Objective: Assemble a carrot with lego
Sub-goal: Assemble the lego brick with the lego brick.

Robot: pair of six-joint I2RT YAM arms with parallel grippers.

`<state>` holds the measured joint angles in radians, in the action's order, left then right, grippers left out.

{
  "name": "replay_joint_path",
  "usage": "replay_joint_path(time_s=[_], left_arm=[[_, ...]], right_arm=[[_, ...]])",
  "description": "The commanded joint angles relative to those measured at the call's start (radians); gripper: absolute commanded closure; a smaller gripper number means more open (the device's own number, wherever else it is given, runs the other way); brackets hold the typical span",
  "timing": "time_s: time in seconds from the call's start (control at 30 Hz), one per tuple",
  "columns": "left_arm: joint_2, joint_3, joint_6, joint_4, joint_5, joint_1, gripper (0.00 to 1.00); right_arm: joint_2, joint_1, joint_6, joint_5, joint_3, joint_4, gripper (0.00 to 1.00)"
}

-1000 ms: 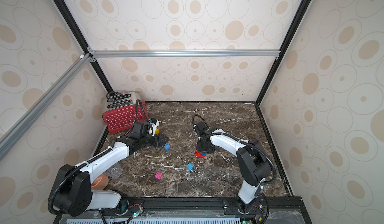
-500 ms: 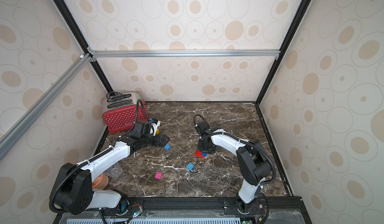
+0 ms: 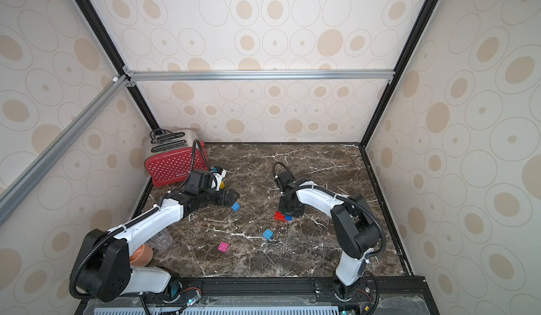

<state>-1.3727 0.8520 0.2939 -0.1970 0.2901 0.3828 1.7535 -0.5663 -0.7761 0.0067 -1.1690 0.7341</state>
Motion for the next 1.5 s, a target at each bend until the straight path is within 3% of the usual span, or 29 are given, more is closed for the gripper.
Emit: replay_joint_path(time_s=[0.0, 0.23, 0.4, 0.67, 1.2, 1.47], left_arm=[[-0.005, 0.03, -0.024, -0.007, 0.002, 0.01, 0.01], [-0.006, 0.027, -0.027, -0.012, 0.001, 0.009, 0.01], [-0.008, 0.025, -0.026, -0.009, -0.003, 0.009, 0.01], [-0.006, 0.022, -0.028, -0.008, -0.01, 0.01, 0.01], [0.003, 0.01, -0.023, 0.0, -0.023, 0.01, 0.01], [-0.003, 0.015, -0.022, -0.002, -0.013, 0.009, 0.01]], right_arm=[[0.071, 0.009, 0.008, 0.039, 0.008, 0.067, 0.9], [0.104, 0.016, 0.04, 0.061, -0.029, 0.12, 0.95], [0.111, 0.009, -0.011, 0.015, -0.009, 0.074, 0.99], [0.111, -0.06, -0.1, 0.071, 0.004, 0.063, 1.0], [0.087, -0.089, -0.117, 0.05, 0.064, 0.032, 1.0], [0.13, -0.069, 0.053, 0.032, 0.008, 0.066, 1.0]])
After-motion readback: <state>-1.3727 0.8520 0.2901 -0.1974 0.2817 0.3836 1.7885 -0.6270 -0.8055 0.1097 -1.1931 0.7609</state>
